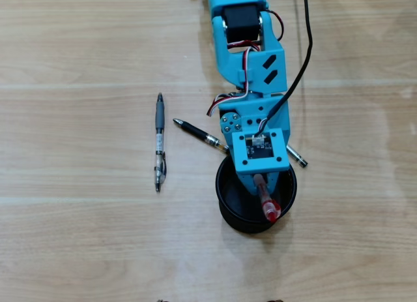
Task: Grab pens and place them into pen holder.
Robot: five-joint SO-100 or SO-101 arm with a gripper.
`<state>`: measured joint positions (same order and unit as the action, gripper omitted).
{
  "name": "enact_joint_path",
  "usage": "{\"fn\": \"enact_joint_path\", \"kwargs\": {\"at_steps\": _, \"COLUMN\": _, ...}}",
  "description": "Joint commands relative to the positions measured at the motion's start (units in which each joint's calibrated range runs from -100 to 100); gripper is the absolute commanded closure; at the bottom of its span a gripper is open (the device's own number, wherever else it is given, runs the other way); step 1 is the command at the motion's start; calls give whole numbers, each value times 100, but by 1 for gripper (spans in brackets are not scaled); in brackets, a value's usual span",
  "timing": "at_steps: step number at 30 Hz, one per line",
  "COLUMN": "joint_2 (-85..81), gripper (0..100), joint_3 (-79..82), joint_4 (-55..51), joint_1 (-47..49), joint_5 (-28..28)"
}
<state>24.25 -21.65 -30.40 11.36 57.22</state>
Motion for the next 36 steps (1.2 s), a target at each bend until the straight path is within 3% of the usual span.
{"fn": "enact_joint_path", "kwargs": {"at_steps": 1, "joint_2": -75, "gripper": 93, "joint_3": -58, "joint_4": 131, "joint_1": -47, "joint_5": -35}}
{"fn": "enact_joint_path", "kwargs": {"at_steps": 12, "joint_2": -109, "gripper": 87, "joint_3": -49, "joint_4": 716, "joint_1": -55, "joint_5": -223}}
{"fn": "enact_joint_path", "kwargs": {"at_steps": 20, "joint_2": -1208, "gripper": 87, "joint_3": 23, "joint_4": 337, "joint_1": 10, "joint_5": -1258}}
{"fn": "enact_joint_path", "kwargs": {"at_steps": 26, "joint_2": -2746, "gripper": 86, "joint_3": 340, "joint_4": -2430, "joint_1": 179, "joint_5": -2105}}
{"fn": "enact_joint_path", "kwargs": {"at_steps": 32, "joint_2": -3414, "gripper": 86, "joint_3": 367, "joint_4": -5773, "joint_1": 171, "joint_5": -2272}}
{"fn": "enact_joint_path", "kwargs": {"at_steps": 36, "joint_2": -3304, "gripper": 86, "joint_3": 684, "joint_4": -6813, "joint_1": 308, "joint_5": -2272}}
